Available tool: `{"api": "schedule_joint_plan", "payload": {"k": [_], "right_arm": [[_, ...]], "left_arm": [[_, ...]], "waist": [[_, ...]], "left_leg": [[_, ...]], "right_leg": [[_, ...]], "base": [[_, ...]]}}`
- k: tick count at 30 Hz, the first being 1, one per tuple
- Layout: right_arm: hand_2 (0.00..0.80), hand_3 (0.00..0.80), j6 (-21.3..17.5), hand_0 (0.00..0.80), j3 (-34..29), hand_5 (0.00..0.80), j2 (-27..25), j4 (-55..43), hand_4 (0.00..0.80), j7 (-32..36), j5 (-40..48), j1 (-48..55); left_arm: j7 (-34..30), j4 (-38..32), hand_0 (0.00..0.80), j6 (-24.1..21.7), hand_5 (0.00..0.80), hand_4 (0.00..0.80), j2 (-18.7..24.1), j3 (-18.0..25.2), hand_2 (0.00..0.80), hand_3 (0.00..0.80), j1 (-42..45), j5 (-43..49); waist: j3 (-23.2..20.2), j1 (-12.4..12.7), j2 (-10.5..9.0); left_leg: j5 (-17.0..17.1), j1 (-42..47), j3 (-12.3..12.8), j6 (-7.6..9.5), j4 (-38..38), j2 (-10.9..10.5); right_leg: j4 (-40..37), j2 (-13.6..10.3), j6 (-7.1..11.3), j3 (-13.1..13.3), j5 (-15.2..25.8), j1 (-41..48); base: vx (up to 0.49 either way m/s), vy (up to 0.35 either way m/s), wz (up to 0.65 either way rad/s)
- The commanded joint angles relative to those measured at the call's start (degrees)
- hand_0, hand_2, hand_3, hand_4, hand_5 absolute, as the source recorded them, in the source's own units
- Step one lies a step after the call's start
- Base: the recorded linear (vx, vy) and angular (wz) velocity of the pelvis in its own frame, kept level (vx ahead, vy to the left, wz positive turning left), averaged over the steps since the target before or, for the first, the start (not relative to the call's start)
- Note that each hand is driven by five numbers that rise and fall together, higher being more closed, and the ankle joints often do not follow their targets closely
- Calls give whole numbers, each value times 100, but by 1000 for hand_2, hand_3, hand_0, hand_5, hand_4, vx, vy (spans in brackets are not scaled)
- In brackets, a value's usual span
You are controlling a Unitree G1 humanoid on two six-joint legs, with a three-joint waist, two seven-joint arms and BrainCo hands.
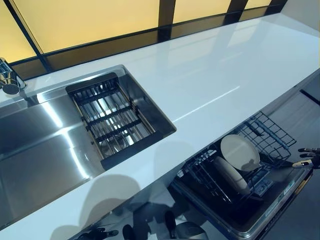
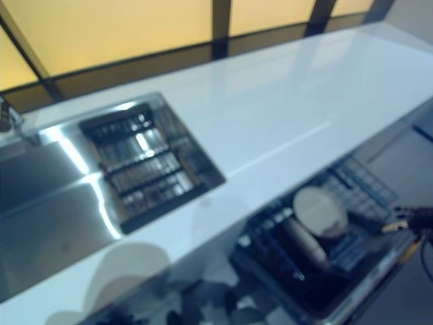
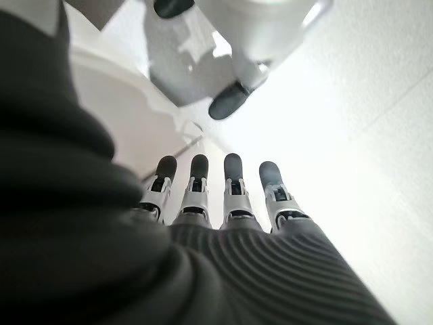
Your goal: Take plates into dishwasher
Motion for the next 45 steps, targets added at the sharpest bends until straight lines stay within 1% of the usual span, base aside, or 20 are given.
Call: {"api": "schedule_joint_plan", "payload": {"k": [1, 2, 5, 7, 9, 11, 12, 13, 15, 18, 22, 27, 30, 32, 33, 36, 37, 38, 40, 45], "right_arm": [[0, 0, 122, 0, -317, 0, -274, 925, 0, -322, -657, -321], [0, 0, 77, 0, -293, 0, -309, 1241, 0, -430, -683, -426], [0, 0, 49, 0, -253, 0, -484, 2581, 0, -596, -801, -985], [0, 0, -3, 0, -234, 0, -551, 2854, 0, -558, -823, -1068], [0, 0, 53, 0, -393, 0, -562, 2970, 0, -493, -737, -879], [0, 0, 35, 0, -432, 0, -526, 3107, 0, -600, -666, -825], [0, 0, -4, 0, -425, 0, -457, 3301, 0, -817, -650, -859], [0, 0, -11, 0, -420, 0, -412, 3397, 0, -928, -554, -846], [0, 0, 29, 0, -466, 0, -209, 3355, 0, -1087, -404, -742], [0, 0, -243, 0, -470, 0, -199, 3611, 0, -1057, -481, -676], [0, 0, -489, 0, -425, 0, -256, 3866, 0, -1195, -494, -731], [0, 0, -389, 0, -231, 0, -278, 3878, 0, -1198, -562, -1095], [0, 0, -299, 0, -17, 0, -284, 4006, 0, -1258, -624, -1392], [0, 0, -186, 0, -62, 0, -184, 4046, 0, -1492, -782, -1328], [0, 0, -240, 0, -198, 0, -76, 4053, 0, -1741, -897, -1105], [0, 0, -384, 0, -506, 0, 131, 3956, 0, -1944, -761, -588], [0, 0, -325, 0, -654, 0, 367, 3654, 0, -2051, -687, -272], [0, 0, -303, 0, -686, 0, 400, 3607, 0, -2039, -690, -220], [0, 0, -213, 0, -751, 0, 686, 3418, 0, -2184, -399, 12], [0, 0, -421, 0, -895, 0, 1160, 3624, 0, -2326, -231, 260]], "left_arm": [[262, 113, 0, -247, 0, 0, 330, 248, 0, 0, -224, -264], [257, 102, 0, -272, 0, 0, 333, 230, 0, 0, -288, -284], [169, 178, 0, -315, 0, 0, 276, 157, 0, 0, -691, -335], [143, 263, 0, -349, 0, 0, 241, 111, 0, 0, -763, -357], [114, 316, 0, -318, 0, 0, 253, 100, 0, 0, -863, -379], [115, 299, 0, -253, 0, 0, 260, 43, 0, 0, -957, -432], [95, 248, 0, -123, 0, 0, 256, -54, 0, 0, -1117, -455], [114, 246, 0, -76, 0, 0, 239, -102, 0, 0, -1198, -448], [190, 240, 0, -34, 0, 0, 242, -149, 0, 0, -1257, -469], [251, 353, 0, -50, 0, 0, 299, -152, 0, 0, -1091, -516], [266, 425, 0, -8, 0, 0, 421, -65, 0, 0, -976, -649], [276, 413, 0, 36, 0, 0, 449, 79, 0, 0, -1049, -794], [205, 345, 0, -74, 0, 0, 423, 50, 0, 0, -1080, -778], [171, 259, 0, -122, 0, 0, 469, 64, 0, 0, -1045, -637], [164, 166, 0, -52, 0, 0, 514, 6, 0, 0, -1051, -539], [158, 126, 0, 15, 0, 0, 573, -149, 0, 0, -1073, -367], [135, 158, 0, 38, 0, 0, 660, -133, 0, 0, -1012, -294], [135, 170, 0, 44, 0, 0, 677, -127, 0, 0, -1001, -284], [21, 253, 0, 197, 0, 0, 862, -48, 0, 0, -942, -288], [31, 531, 0, 357, 0, 0, 932, 209, 0, 0, -632, -413]], "waist": [[230, 425, -72], [276, 456, -67], [307, 435, -123], [247, 357, -118], [110, 174, -26], [125, 115, 90], [280, 97, 165], [342, 82, 134], [500, 138, 44], [399, 168, 15], [166, 238, 32], [-98, 237, 23], [-143, 215, -35], [-107, 181, -113], [-82, 148, -141], [9, 153, -177], [77, 221, -149], [85, 240, -144], [46, 348, 0], [-277, 832, 263]], "left_leg": [[-91, 294, -122, -315, 29, 392], [-81, 227, -96, -338, 86, 387], [-348, 348, 369, -440, 1069, 481], [-392, 485, 310, -452, 1472, 502], [-378, 923, -58, -448, 1870, 363], [-619, 1049, -278, -387, 1683, 246], [-1233, 1153, -283, -235, 998, 146], [-1351, 1111, -242, -147, 742, 59], [-1434, 919, -356, 19, 616, -63], [-1519, 1077, -485, 40, 541, -181], [-1650, 1217, -413, 41, 739, -212], [-1511, 1203, -273, -24, 1281, -147], [-1799, 1221, -187, 70, 1616, -250], [-2197, 1255, -96, 243, 1816, -375], [-2244, 1262, -44, 311, 1855, -447], [-2160, 1269, 38, 344, 1789, -534], [-2041, 1291, 202, 376, 1615, -571], [-2016, 1294, 243, 385, 1577, -574], [-1467, 983, 373, 469, 1090, -512], [-759, 311, 147, 444, 681, -140]], "right_leg": [[181, 26, 327, -26, 165, -317], [162, 6, 319, -98, 179, -336], [198, -270, 114, -684, 304, -658], [238, -309, 19, -907, 358, -816], [482, -243, -110, -1086, 377, -1314], [766, -133, -87, -1068, 354, -1678], [1004, -132, 88, -974, 461, -1988], [1051, -200, 179, -989, 547, -2101], [1051, -247, 333, -948, 721, -2201], [856, -301, 412, -1001, 899, -2212], [665, -260, 315, -1156, 772, -1971], [632, -282, 241, -1081, 659, -1776], [559, -475, 413, -914, 916, -1837], [366, -635, 623, -790, 1138, -1817], [156, -664, 699, -869, 1199, -1756], [106, -693, 772, -1111, 1273, -1712], [474, -699, 782, -1381, 1274, -1631], [566, -704, 780, -1413, 1245, -1630], [1737, -743, 671, -1131, 1016, -1468], [1994, -974, 465, -705, 149, -326]], "base": [[-212, -116, 39], [-322, -68, 39], [-308, -5, 39], [-230, 28, 52], [-398, 65, 40], [-422, 130, 45], [-470, 157, 69], [-488, 138, 89], [-353, 50, 91], [-243, 57, 39], [-200, 50, 31], [-247, 96, -20], [-191, 146, -17], [8, 89, -24], [-27, 66, -20], [-177, 45, -4], [-265, 34, -5], [-519, 59, -39], [-545, -5, -59], [-435, -182, -15]]}}
